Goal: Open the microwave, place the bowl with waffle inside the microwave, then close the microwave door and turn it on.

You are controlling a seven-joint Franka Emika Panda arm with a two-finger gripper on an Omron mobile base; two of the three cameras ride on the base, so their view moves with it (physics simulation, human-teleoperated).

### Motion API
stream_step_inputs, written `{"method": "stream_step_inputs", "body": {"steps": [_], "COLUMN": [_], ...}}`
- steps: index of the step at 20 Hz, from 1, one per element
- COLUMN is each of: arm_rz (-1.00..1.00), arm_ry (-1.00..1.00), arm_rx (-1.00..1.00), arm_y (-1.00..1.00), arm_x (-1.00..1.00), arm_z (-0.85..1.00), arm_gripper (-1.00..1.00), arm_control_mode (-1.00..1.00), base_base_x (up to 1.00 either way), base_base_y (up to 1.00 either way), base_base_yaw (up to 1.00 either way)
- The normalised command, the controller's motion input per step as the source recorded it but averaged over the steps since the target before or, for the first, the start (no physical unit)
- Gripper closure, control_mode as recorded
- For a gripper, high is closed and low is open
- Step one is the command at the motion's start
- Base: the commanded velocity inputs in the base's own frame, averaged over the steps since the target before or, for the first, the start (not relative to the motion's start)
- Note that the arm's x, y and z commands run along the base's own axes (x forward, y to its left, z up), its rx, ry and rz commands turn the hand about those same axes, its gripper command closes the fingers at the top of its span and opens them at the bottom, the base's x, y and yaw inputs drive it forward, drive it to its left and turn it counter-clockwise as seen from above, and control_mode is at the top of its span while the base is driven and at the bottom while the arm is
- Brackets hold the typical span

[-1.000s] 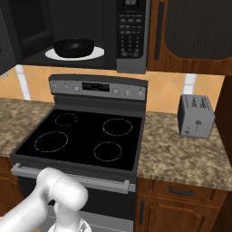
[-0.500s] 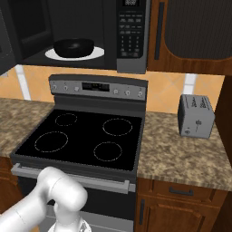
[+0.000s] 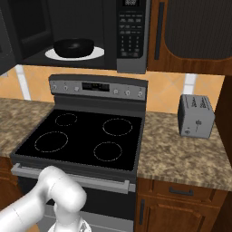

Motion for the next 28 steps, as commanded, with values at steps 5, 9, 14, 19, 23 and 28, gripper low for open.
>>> {"method": "stream_step_inputs", "body": {"steps": [5, 9, 14, 19, 23, 28], "arm_rz": [0.00, 0.00, 0.00, 0.00, 0.00, 0.00], "arm_ry": [-0.15, -0.04, 0.03, 0.09, 0.06, 0.01], "arm_rx": [0.09, 0.16, 0.27, 0.29, 0.20, 0.08], "arm_y": [-0.49, -0.57, -0.65, -0.59, -0.48, -0.30], "arm_x": [-0.19, -0.08, 0.00, 0.09, 0.26, 0.26], "arm_z": [0.06, 0.00, 0.06, 0.09, 0.04, 0.00], "arm_gripper": [-1.00, -1.00, -1.00, -1.00, -1.00, -1.00], "arm_control_mode": [-1.00, -1.00, -1.00, -1.00, -1.00, -1.00], "base_base_x": [0.00, 0.00, 0.00, 0.00, 0.00, 0.00], "base_base_y": [0.00, 0.00, 0.00, 0.00, 0.00, 0.00], "base_base_yaw": [0.00, 0.00, 0.00, 0.00, 0.00, 0.00]}}
